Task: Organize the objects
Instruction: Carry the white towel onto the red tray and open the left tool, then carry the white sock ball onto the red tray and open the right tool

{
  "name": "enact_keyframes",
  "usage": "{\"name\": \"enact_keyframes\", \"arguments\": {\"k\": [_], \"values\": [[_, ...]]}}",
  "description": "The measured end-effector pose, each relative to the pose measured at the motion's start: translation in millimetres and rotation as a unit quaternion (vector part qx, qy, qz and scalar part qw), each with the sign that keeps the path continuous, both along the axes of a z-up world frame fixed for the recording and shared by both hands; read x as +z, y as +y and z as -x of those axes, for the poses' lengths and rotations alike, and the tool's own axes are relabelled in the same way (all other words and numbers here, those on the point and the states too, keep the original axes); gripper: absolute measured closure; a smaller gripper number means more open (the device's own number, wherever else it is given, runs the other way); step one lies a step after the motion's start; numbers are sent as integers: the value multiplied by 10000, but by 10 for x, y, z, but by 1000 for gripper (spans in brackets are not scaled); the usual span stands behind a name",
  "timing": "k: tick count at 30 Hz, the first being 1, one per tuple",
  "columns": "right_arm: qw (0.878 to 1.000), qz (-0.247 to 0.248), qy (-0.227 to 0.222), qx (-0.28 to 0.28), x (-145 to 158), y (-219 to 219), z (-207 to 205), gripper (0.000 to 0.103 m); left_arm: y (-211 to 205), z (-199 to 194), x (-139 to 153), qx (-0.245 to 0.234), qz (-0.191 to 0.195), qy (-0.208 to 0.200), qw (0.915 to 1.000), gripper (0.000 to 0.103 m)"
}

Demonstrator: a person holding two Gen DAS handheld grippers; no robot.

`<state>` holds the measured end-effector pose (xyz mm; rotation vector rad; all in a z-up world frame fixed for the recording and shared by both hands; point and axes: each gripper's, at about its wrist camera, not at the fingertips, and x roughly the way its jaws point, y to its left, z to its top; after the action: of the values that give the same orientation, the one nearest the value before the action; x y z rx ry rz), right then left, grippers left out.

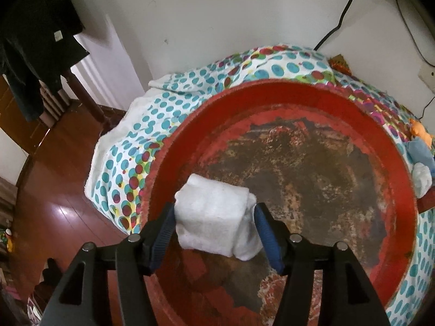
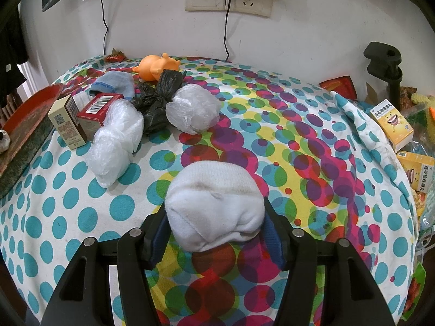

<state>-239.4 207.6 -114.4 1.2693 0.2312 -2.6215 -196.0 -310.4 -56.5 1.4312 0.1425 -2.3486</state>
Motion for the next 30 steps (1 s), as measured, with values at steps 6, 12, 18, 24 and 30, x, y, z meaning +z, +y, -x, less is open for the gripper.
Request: {"name": "enact_keyframes", "arguments": {"k": [6,12,18,24,30], "values": [[10000,-10,6,0,0,9,1,46,250,-173,292,-224,214,331,9990,42],[10000,-13,7,0,1,20,2,46,611,-387,444,-523,318,497,9969,42],[10000,-33,18,-1,3,22,-1,46,983,-644,364,-560,368,659,9956,42],[9999,-93,53,8,8,28,10,47,1087,-881,195,-427,127,717,9964,42],[9997,-102,171,127,45,-13,-17,49,1129,-1033,154,-441,448,689,9956,42]]}}
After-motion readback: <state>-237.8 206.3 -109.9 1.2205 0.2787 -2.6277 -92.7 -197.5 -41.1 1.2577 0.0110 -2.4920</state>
